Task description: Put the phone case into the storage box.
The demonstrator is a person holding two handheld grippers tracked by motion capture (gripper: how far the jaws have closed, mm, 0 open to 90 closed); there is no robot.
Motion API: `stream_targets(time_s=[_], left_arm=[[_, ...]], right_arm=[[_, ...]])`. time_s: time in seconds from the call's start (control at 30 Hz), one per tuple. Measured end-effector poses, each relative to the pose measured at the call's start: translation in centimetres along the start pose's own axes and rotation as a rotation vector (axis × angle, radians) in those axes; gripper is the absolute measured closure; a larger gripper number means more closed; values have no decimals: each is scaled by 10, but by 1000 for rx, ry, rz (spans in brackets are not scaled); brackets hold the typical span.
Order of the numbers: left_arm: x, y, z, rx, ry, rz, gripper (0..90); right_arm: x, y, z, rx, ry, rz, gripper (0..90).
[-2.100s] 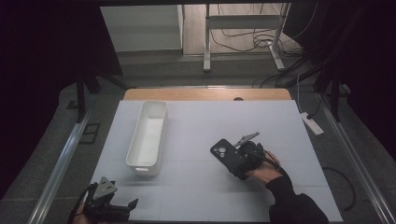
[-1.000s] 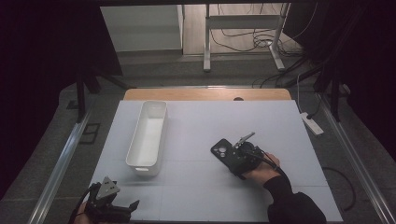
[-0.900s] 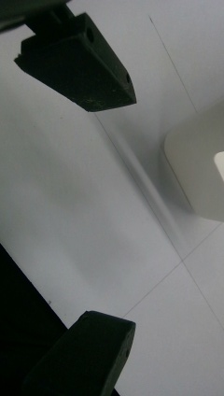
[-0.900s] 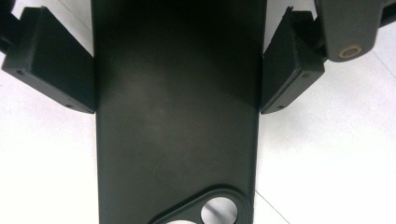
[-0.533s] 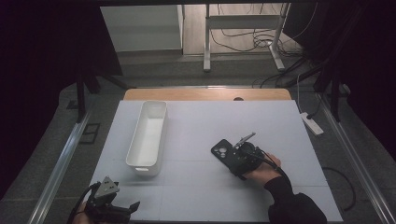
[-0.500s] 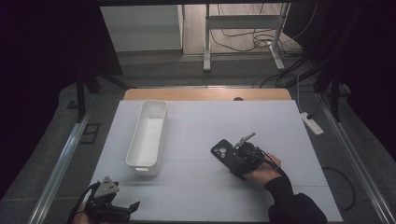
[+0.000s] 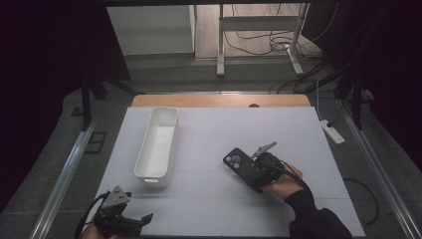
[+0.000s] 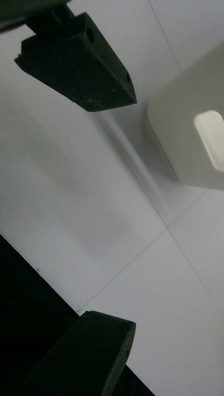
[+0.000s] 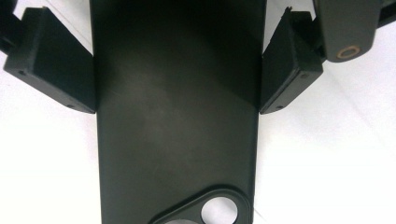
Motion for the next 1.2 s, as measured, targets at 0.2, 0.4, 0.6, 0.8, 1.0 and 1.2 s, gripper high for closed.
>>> stream_targets(time_s=[0.2,0.4,0.6,0.8,1.0,1.2], left_arm=[[7,-5,-9,9,-39,42,0],[12,-11,-17,17,-79,87,0],[15,-16,-27,42,-101,115,0],[18,-21,-42,53,-140,137,0],[14,-26,-55,73,-139,148,0],[11,-31,-65,77,-166,179,0]], right_arm=[[-2,7,0,18,8,-29,155],[-2,14,1,45,5,-47,156],[-2,23,4,76,11,-64,156],[-2,33,7,111,7,-78,156],[-2,41,11,147,18,-95,156],[-4,48,15,177,27,-116,156]])
Point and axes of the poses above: each handheld gripper's, and its own axes: y roughly backward along the jaws, z roughly out of its underside, x roughly to its right, the point moved 2 cm from there along -y, roughly forward along the jaws, and after that the axes turned 12 degrees about z, right-handed, at the moved point
